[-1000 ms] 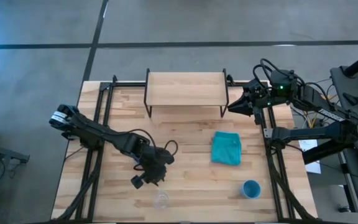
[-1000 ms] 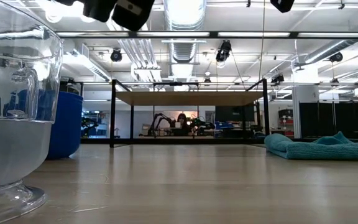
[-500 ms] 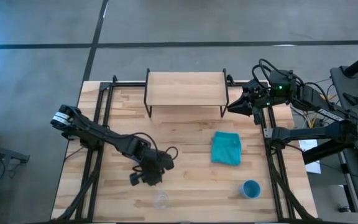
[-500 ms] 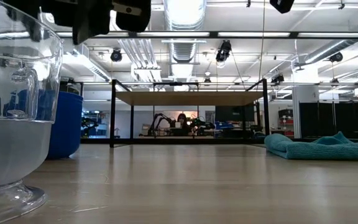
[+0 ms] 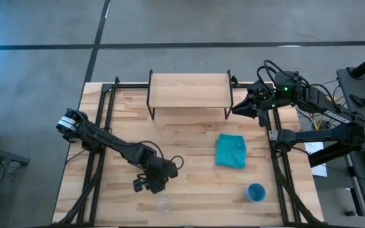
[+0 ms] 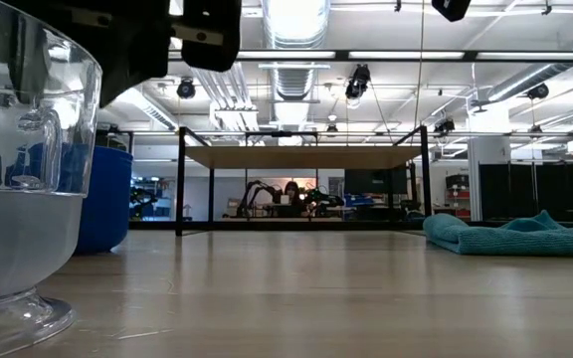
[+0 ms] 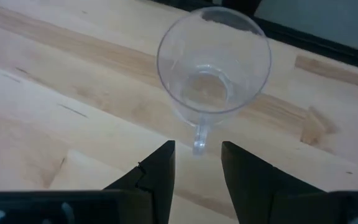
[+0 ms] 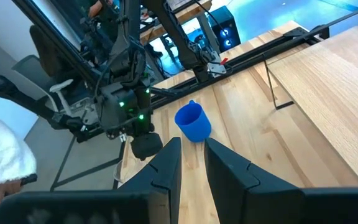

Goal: Stack small to large cups/mugs on shelf
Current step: Put the transparent mug on the shelf

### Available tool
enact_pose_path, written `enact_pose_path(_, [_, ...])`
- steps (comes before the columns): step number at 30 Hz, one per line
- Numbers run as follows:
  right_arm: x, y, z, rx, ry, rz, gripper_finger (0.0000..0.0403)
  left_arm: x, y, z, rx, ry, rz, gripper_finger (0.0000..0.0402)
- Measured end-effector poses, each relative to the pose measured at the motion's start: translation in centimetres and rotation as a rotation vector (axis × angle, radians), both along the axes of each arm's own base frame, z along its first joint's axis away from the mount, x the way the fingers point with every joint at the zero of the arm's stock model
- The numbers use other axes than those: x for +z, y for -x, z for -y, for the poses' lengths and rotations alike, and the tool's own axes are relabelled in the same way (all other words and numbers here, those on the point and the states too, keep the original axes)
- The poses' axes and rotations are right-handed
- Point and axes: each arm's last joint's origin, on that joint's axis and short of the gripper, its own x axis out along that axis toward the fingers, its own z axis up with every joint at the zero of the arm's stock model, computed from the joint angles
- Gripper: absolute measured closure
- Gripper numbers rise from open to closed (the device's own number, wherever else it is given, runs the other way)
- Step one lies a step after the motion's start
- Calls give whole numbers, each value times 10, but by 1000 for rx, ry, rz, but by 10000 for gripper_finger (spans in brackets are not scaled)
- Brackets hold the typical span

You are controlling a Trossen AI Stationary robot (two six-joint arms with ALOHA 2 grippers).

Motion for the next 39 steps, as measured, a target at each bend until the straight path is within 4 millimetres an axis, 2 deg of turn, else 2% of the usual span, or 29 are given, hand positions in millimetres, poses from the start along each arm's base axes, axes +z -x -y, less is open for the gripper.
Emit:
enact_pose_path(16, [0,0,0,0,0,-1,337,0,-5,7,-13,25,50,283])
enact_pose_path(39, [-2,1,0,0,-7,-20,337,-10,-7,9,-17,11,17,285])
